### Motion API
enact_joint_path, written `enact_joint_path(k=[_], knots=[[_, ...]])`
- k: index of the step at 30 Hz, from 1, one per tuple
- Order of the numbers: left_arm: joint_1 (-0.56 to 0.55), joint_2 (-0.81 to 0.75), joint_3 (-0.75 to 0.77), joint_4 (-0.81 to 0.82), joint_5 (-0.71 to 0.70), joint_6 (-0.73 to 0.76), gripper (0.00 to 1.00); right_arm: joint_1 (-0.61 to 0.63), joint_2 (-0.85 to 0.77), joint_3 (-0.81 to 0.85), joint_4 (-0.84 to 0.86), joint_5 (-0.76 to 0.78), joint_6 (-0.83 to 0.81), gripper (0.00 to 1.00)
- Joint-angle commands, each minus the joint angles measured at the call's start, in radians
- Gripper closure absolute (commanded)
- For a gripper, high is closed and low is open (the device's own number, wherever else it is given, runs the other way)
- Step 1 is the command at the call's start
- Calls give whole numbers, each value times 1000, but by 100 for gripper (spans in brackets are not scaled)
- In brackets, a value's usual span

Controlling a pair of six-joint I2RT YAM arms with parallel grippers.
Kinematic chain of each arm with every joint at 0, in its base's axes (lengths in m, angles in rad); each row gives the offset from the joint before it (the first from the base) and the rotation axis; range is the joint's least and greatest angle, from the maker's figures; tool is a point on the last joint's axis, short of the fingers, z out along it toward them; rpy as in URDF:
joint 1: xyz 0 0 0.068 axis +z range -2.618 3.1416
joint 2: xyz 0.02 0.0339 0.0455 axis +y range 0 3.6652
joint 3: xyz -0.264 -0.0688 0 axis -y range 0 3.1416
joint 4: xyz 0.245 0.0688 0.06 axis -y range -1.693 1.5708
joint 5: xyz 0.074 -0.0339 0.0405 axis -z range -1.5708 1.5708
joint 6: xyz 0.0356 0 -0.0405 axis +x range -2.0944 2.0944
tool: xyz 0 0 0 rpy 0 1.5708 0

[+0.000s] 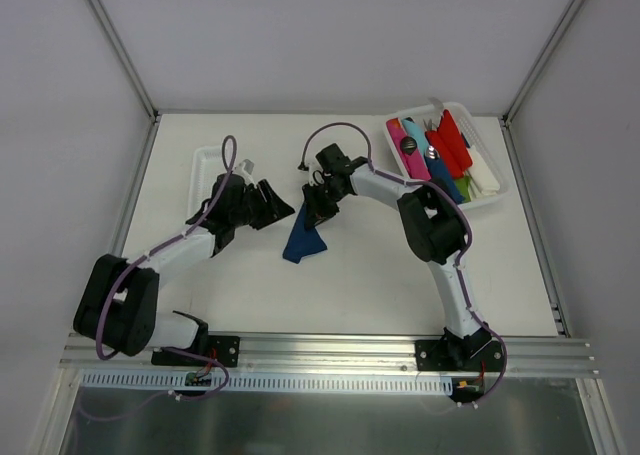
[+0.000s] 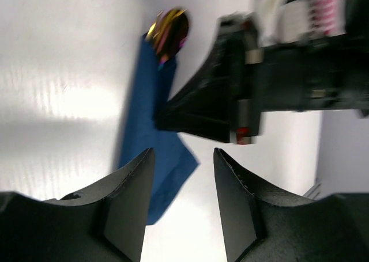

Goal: Place the utensils on the paper napkin and roll it up

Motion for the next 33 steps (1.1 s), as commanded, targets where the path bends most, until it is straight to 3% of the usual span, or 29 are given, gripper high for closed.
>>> enact_joint_path(k=[1, 12, 17, 23, 30, 33], knots=[[4, 122, 40, -133, 62, 93, 54, 8, 31, 28, -79, 80, -44, 88], [3, 346, 129, -101, 154, 141, 54, 8, 64, 94, -160, 95, -42, 92], [0, 398, 146, -52, 220, 133, 54, 10, 70, 102, -171, 94, -42, 92], [-9, 449, 160, -43, 205, 113, 57, 8, 70, 105, -176, 91, -50, 93], [-31, 496, 199, -106, 146, 113, 77, 8, 73, 108, -176, 84, -53, 94], [-34, 522, 213, -130, 143, 113, 79, 8, 73, 108, -177, 83, -56, 94]])
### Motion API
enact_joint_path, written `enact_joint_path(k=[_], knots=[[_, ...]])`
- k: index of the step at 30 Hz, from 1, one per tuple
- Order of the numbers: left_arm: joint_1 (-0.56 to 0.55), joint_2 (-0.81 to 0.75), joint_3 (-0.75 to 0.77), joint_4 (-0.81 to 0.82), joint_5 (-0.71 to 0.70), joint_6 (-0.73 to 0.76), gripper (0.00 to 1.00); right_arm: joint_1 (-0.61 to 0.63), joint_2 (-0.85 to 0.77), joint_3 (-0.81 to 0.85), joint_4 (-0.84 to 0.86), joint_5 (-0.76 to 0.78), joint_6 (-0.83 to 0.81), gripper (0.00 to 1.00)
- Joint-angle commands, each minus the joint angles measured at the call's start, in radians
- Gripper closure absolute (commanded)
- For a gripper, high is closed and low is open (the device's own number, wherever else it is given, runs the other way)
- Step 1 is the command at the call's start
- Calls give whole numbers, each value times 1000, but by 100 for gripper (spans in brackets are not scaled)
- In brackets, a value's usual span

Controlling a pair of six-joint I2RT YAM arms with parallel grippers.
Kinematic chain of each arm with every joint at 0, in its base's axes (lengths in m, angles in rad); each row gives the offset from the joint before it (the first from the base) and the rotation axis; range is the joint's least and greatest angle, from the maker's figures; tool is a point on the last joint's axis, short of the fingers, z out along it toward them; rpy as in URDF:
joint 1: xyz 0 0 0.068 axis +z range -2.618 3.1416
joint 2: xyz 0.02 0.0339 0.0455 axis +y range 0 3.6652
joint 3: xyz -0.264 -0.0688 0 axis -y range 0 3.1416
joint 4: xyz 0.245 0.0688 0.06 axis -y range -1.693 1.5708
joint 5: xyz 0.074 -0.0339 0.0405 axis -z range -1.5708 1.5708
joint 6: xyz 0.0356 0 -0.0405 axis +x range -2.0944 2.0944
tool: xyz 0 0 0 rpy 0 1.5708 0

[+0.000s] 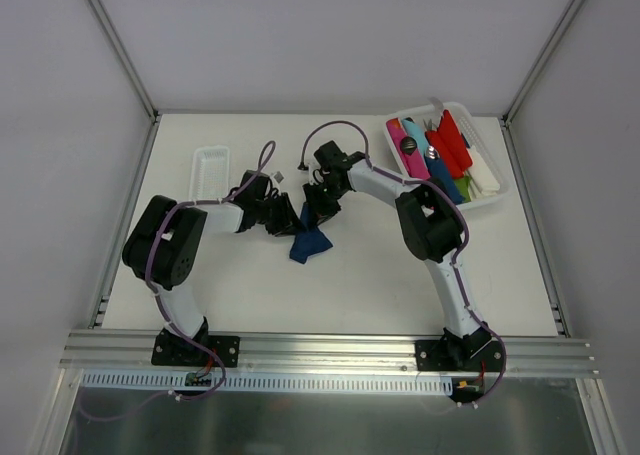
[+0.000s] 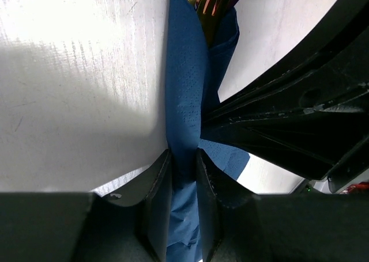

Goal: Place the utensils on the paper napkin and roll it up

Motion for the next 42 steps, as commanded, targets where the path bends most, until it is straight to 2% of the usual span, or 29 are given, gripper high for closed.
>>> enact_joint_path(k=[1, 5, 7, 8, 9, 11, 16, 21, 27, 31, 36, 42], knots=[[-20, 60, 22, -72, -60, 14, 79, 6, 32, 14, -44, 42, -31, 94], [-25, 83, 35, -90, -63, 13, 76, 6, 34, 14, -44, 42, -33, 94], [-25, 97, 39, -96, -70, 4, 78, 6, 32, 14, -44, 42, -33, 94], [-25, 100, 39, -101, -74, -1, 81, 8, 32, 15, -44, 42, -34, 94], [-25, 101, 36, -102, -83, -4, 90, 6, 32, 15, -43, 39, -34, 94], [-25, 106, 31, -105, -87, -19, 100, 6, 32, 12, -44, 36, -37, 94], [-22, 101, 2, -84, -75, -49, 100, 3, -9, -20, -15, 14, -47, 92], [-2, 69, -74, 19, -37, -85, 100, -24, -119, -100, 36, 5, -33, 81], [12, 60, -129, 59, -2, -96, 100, -61, -185, -180, 85, -20, -25, 69], [12, 46, -157, 68, 8, -96, 100, -64, -185, -216, 114, -35, -13, 68], [20, 45, -202, 112, 48, -116, 100, -69, -186, -252, 152, -53, 39, 55], [21, 48, -225, 135, 63, -127, 100, -95, -155, -252, 203, -78, 106, 49]])
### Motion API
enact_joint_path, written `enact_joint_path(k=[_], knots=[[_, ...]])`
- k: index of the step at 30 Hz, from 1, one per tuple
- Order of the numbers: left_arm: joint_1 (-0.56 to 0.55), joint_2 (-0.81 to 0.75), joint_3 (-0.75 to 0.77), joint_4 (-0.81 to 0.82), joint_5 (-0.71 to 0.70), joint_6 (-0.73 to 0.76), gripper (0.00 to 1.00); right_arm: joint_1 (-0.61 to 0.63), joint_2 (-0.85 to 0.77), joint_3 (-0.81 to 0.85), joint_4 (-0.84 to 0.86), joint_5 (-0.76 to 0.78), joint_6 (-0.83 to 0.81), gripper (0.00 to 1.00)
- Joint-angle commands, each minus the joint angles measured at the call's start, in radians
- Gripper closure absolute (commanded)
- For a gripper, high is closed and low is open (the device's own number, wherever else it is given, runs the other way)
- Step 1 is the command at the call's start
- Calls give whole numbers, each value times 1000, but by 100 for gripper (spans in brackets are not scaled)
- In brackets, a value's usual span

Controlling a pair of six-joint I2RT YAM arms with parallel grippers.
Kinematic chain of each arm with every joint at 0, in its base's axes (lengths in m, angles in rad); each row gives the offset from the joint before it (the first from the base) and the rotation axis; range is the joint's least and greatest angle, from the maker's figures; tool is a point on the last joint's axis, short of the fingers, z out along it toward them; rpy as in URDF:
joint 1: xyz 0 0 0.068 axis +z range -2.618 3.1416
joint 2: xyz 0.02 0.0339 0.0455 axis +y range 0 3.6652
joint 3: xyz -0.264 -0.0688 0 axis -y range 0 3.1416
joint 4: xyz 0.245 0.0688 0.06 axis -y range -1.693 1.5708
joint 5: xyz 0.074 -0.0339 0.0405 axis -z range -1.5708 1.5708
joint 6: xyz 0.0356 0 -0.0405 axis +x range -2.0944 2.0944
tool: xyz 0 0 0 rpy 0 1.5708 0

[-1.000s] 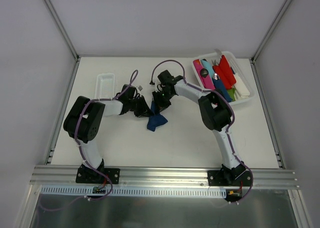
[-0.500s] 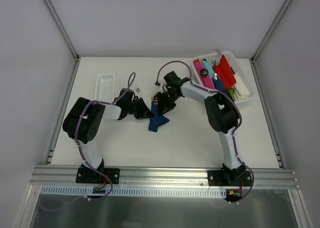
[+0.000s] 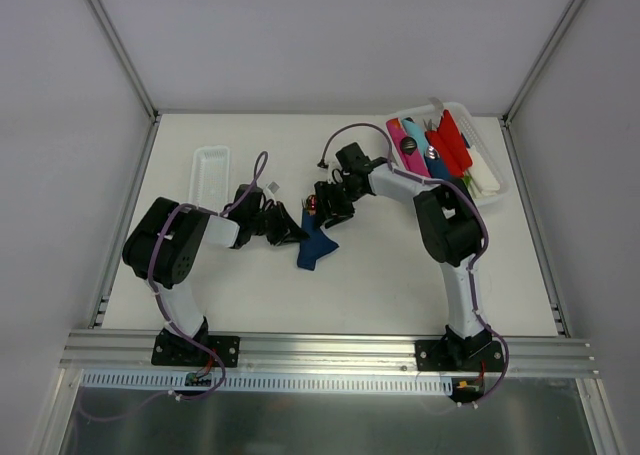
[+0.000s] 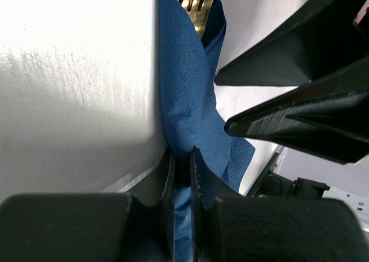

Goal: Place the utensils on the paper napkin and roll it up

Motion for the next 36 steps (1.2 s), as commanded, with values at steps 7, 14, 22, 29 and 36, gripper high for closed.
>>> enact_joint_path(k=[7, 14, 22, 29, 36], knots=[[8, 46, -57, -118, -40, 23, 100, -4, 22, -16, 60, 9, 68, 54], [9, 46, -58, -115, -38, 21, 100, 28, 45, -21, 60, 61, 72, 60], [11, 43, -57, -115, -40, 18, 100, 50, 54, 20, -5, 191, 54, 67], [12, 40, -58, -115, -40, 17, 100, 52, 68, 53, -50, 213, 49, 94], [12, 6, -63, -100, -46, 23, 93, 27, 44, 0, 51, 90, 64, 100]])
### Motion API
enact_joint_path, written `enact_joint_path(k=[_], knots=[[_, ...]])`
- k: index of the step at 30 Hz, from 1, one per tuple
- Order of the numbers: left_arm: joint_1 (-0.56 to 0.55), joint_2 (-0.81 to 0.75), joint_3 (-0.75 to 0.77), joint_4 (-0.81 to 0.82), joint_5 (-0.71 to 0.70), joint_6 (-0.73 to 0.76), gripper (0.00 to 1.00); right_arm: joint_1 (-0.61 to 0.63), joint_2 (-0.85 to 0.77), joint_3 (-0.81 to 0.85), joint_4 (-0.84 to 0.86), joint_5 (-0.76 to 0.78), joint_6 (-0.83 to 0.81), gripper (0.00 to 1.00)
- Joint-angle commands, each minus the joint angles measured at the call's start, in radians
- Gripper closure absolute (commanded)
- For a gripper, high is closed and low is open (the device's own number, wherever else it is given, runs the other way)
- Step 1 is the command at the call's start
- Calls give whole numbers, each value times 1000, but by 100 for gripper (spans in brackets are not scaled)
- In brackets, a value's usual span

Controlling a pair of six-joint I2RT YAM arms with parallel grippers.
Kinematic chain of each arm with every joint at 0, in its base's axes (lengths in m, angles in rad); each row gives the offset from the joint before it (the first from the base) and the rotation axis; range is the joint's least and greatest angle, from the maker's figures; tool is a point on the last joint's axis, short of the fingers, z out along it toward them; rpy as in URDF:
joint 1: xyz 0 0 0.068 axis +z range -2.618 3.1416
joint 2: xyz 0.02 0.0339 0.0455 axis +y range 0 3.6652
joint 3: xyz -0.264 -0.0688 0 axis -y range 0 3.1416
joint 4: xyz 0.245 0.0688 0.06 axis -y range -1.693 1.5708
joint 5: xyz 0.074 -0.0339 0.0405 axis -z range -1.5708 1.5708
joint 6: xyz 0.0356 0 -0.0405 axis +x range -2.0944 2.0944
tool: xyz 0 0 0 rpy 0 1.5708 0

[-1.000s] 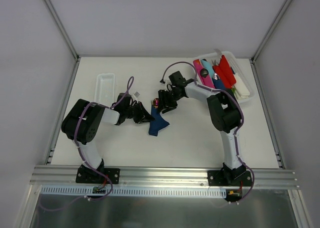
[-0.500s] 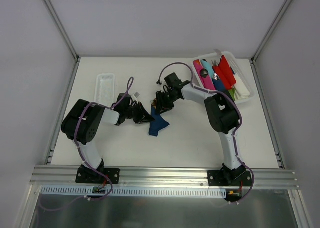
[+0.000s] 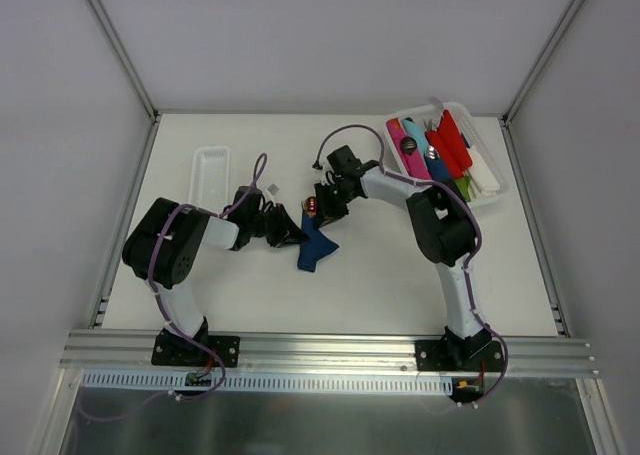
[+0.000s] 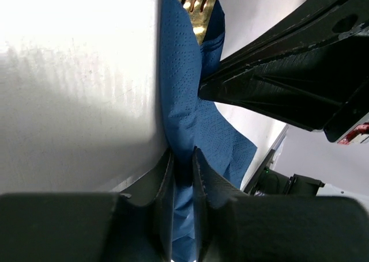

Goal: Place the utensils on the paper napkin and roll it up

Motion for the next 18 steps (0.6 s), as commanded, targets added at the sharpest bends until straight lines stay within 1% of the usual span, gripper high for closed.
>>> enact_joint_path(k=[1, 2, 4, 5, 6, 10, 14, 15, 18], knots=[[7, -7, -56, -111, -75, 42, 87, -18, -2, -44, 38, -43, -7, 100], [7, -34, -60, -99, -80, 43, 75, -26, -14, -55, 79, -61, -7, 100], [11, -64, -80, -76, -87, 42, 65, -31, -49, -90, 124, -103, 8, 100], [19, -90, -88, -53, -87, 43, 57, -38, -59, -96, 156, -119, 8, 100], [24, -102, -91, -44, -84, 43, 54, -41, -68, -104, 176, -135, 11, 100], [59, -136, -119, -4, -72, 39, 50, -54, -103, -130, 245, -202, 23, 100], [91, -136, -168, 119, -37, 7, 49, -67, -129, -170, 320, -265, 59, 100], [99, -131, -177, 184, -23, 0, 49, -69, -134, -178, 334, -276, 65, 100], [111, -105, -214, 306, 44, -43, 49, -77, -155, -215, 400, -322, 97, 100]])
